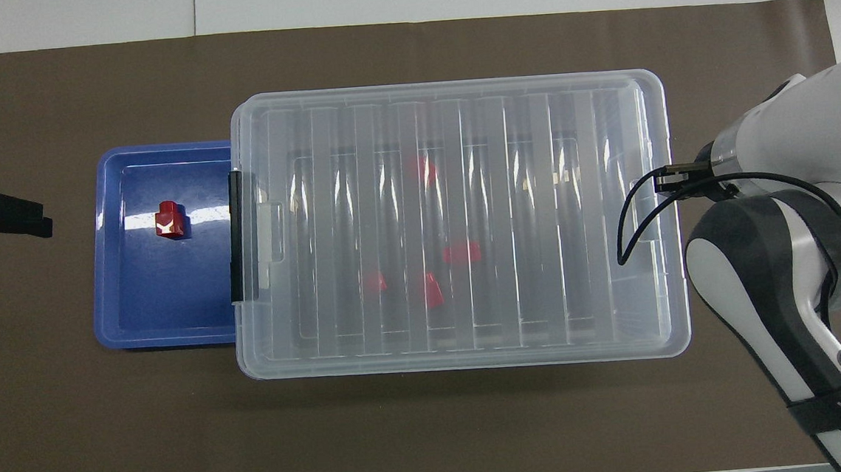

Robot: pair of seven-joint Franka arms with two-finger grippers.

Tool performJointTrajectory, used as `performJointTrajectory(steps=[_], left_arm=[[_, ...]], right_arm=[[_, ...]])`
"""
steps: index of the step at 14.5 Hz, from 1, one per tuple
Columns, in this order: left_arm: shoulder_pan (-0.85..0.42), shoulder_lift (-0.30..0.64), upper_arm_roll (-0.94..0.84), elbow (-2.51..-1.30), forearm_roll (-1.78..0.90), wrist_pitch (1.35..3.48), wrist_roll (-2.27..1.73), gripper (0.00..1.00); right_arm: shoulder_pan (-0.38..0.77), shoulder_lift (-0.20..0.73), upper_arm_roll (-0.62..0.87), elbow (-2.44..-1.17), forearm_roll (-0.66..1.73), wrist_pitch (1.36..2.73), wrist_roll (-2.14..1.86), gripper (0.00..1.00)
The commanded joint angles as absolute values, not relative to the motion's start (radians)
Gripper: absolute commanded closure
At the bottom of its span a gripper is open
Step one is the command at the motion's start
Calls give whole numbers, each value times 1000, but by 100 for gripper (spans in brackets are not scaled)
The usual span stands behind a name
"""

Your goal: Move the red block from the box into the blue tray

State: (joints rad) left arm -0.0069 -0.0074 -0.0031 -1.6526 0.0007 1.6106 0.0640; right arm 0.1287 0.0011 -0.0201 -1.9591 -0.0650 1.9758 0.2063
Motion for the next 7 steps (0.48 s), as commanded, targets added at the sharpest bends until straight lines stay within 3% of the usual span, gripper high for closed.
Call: performJointTrajectory(steps=[1, 3, 4, 5, 6, 7], left_arm=[[-8, -26, -2, -1663, 23, 1600, 75, 0], [-9, -28, -2, -1663, 23, 1598, 72, 0], [-9, -28, -2, -1663, 23, 1598, 72, 0], [-9, -28, -2, -1663, 23, 1597, 72, 0], [-9, -28, -2, -1663, 23, 1600, 72, 0], [-8, -26, -2, -1663, 23, 1601, 72, 0]], right_arm=[[124, 3, -17, -1882, -57, 1876, 190, 100], [115, -6, -18, -1849, -57, 1809, 190, 100], [114, -12, -23, -1833, -57, 1780, 189, 93], [107, -20, -26, -1818, -57, 1751, 186, 71], [97, -32, -26, -1815, -57, 1734, 178, 8], [88, -44, -28, -1818, -57, 1727, 157, 0]])
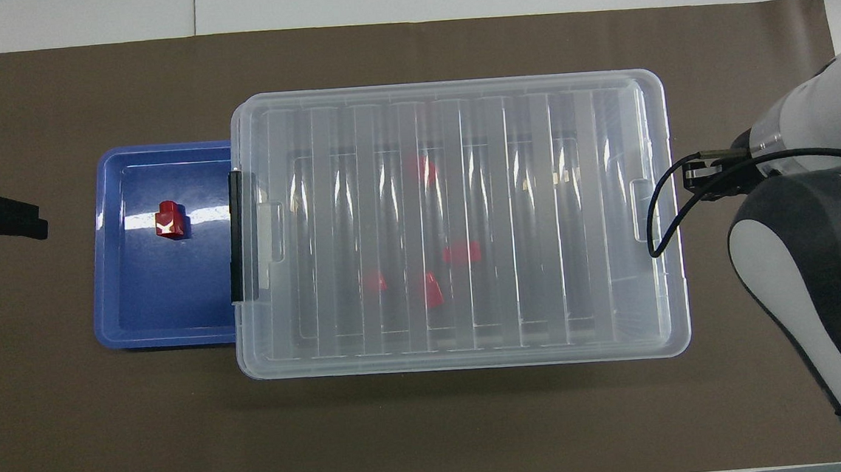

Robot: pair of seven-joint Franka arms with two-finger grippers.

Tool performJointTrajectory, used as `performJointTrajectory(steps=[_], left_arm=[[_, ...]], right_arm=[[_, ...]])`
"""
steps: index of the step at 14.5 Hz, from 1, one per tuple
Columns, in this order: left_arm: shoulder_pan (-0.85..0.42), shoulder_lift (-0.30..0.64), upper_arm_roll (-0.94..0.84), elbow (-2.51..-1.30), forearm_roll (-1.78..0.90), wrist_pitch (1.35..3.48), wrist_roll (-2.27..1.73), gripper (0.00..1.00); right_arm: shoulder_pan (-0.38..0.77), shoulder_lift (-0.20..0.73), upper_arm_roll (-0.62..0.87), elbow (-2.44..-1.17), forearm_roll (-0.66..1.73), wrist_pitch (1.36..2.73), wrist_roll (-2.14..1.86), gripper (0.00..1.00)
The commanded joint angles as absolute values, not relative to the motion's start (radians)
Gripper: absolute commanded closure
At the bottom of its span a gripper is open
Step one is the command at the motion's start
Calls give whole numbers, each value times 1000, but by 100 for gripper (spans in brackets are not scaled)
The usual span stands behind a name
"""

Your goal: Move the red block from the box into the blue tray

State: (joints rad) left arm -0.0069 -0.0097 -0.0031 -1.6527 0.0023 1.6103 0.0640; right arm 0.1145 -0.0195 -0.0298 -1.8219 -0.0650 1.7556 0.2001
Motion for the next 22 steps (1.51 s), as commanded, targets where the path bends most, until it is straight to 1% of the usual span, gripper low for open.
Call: performJointTrajectory(steps=[1, 2, 4, 5, 6, 8, 10, 12, 14, 18, 22], left_arm=[[-9, -28, -2, -1663, 23, 1601, 72, 0], [-9, -28, -2, -1663, 23, 1601, 72, 0], [-8, -28, -2, -1663, 23, 1601, 71, 0], [-8, -28, -2, -1663, 23, 1601, 71, 0], [-8, -28, -2, -1663, 23, 1601, 71, 0], [-8, -28, -2, -1663, 23, 1601, 71, 0], [-8, -28, -2, -1663, 23, 1601, 71, 0], [-8, -28, -2, -1663, 23, 1601, 71, 0], [-8, -28, -2, -1663, 23, 1601, 71, 0], [-8, -28, -2, -1663, 23, 1601, 71, 0], [-8, -26, -2, -1663, 23, 1601, 71, 0]], right_arm=[[63, -49, -29, -1813, -55, 1717, 147, 0], [33, -49, -29, -1801, -29, 1700, 147, 0], [-23, -35, -32, -1706, 37, 1599, 146, 0], [-41, -25, -32, -1662, 32, 1562, 147, 0], [-41, -22, -32, -1646, 22, 1557, 149, 0], [-26, -21, -29, -1647, -15, 1580, 152, 0], [-35, -20, -34, -1640, -31, 1583, 137, 0], [-25, -25, -60, -1670, -23, 1620, 86, 0], [11, -25, -67, -1671, -23, 1605, 43, 0], [15, -18, -170, -1651, -21, 1577, -97, 0], [18, -21, -161, -1649, -23, 1612, -69, 0]])
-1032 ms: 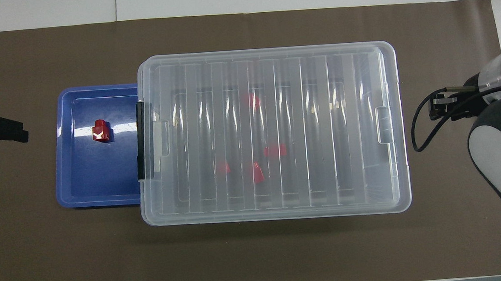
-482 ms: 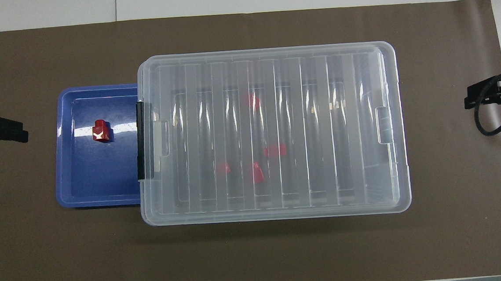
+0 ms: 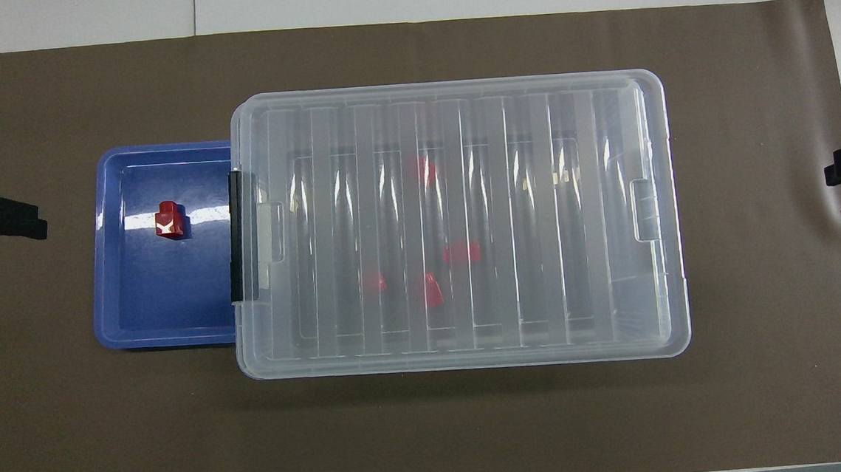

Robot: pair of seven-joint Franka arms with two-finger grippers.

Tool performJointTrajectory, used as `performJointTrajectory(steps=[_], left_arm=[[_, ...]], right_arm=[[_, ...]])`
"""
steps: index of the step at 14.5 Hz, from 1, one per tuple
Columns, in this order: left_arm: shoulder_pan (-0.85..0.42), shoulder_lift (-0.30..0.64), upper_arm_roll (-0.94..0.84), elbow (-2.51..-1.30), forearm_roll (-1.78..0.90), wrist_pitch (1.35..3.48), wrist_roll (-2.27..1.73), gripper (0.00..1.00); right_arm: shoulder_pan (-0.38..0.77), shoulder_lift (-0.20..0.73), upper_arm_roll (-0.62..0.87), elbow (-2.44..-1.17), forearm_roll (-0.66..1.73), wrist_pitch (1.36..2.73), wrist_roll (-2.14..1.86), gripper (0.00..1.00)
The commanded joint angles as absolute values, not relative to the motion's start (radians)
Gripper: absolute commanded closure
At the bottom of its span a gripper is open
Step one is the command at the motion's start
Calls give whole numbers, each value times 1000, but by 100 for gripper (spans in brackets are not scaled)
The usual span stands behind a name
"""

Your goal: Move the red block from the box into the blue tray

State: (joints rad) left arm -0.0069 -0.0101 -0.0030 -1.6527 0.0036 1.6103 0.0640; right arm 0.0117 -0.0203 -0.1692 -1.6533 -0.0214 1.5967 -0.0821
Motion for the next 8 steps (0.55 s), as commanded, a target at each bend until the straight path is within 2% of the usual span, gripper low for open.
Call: performJointTrajectory(steps=[1, 8], left_arm=[[-8, -26, -2, -1663, 23, 1601, 71, 0], [-8, -26, -2, -1663, 23, 1601, 71, 0]], right_arm=[[18, -21, -161, -1649, -23, 1612, -68, 0], [20, -26, -152, -1658, -18, 1615, -66, 0]])
